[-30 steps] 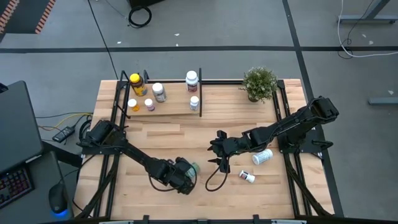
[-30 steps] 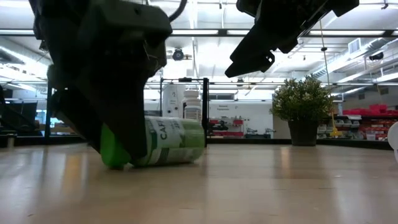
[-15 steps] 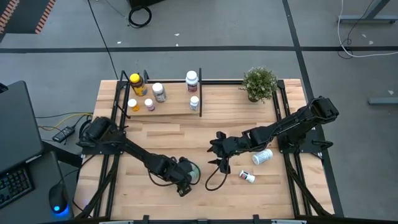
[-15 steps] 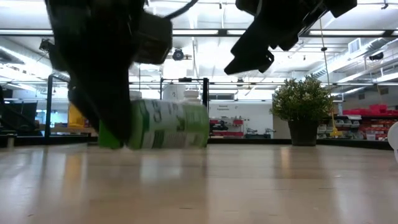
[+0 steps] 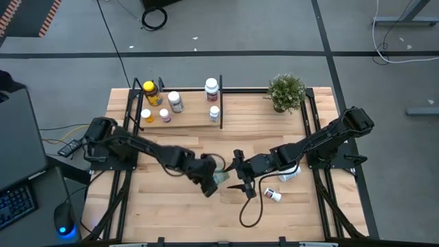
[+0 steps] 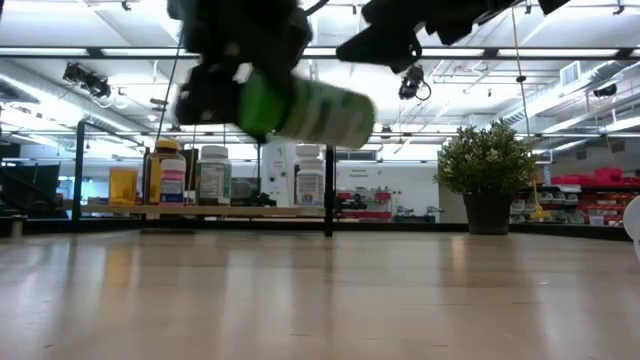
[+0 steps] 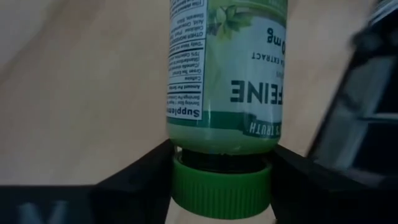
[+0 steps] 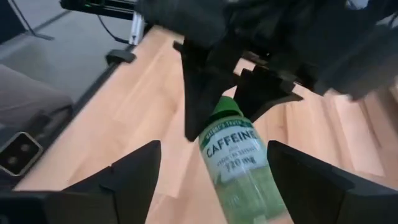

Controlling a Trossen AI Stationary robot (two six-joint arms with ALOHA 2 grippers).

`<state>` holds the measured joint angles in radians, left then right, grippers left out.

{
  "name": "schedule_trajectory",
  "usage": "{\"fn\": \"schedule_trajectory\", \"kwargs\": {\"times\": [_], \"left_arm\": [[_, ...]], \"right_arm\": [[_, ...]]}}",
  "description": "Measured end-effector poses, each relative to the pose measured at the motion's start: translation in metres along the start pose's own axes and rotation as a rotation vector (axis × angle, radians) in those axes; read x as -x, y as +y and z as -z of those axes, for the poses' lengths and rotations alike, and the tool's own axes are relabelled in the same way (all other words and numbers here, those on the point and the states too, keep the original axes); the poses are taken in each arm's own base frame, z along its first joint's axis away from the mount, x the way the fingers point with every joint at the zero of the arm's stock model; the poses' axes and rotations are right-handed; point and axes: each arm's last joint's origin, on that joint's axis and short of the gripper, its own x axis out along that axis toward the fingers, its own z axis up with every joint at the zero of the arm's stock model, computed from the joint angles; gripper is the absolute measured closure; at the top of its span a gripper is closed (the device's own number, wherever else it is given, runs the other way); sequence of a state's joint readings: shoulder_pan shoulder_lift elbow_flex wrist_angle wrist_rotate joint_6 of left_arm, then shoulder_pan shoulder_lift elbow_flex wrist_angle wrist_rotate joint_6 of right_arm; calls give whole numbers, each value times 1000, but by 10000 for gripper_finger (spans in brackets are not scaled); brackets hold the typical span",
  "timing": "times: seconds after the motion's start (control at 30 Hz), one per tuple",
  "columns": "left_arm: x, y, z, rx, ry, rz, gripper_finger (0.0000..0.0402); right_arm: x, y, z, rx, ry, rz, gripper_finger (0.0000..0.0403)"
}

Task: Pick and place medicine bottles onto shelf by color
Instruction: Put the light green medicine bottle on the shelf

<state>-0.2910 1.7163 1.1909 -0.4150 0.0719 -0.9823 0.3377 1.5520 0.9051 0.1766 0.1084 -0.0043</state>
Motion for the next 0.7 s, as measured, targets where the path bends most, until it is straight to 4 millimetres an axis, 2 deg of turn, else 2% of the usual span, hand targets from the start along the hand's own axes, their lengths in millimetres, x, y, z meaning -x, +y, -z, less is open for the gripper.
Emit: {"fn": "schedule_trajectory", "kwargs": {"times": [0.13, 0.27, 0.4, 0.57, 0.7], "left_arm": [[13, 0, -21, 5, -75, 97, 196], [20, 1, -32, 20, -103, 154, 189], [23, -1, -36, -23, -100, 217, 178], [25, -5, -40, -51, -112, 277, 193], [25, -1, -41, -42, -78, 277, 194]], "right_arm": [[0, -2, 1, 34, 7, 26, 93], [0, -4, 0, 108, 14, 102, 93], [0, -7, 4, 147, 54, 119, 96], [0, -11, 12, 155, 135, 114, 96], [0, -12, 12, 126, 132, 122, 98]]}}
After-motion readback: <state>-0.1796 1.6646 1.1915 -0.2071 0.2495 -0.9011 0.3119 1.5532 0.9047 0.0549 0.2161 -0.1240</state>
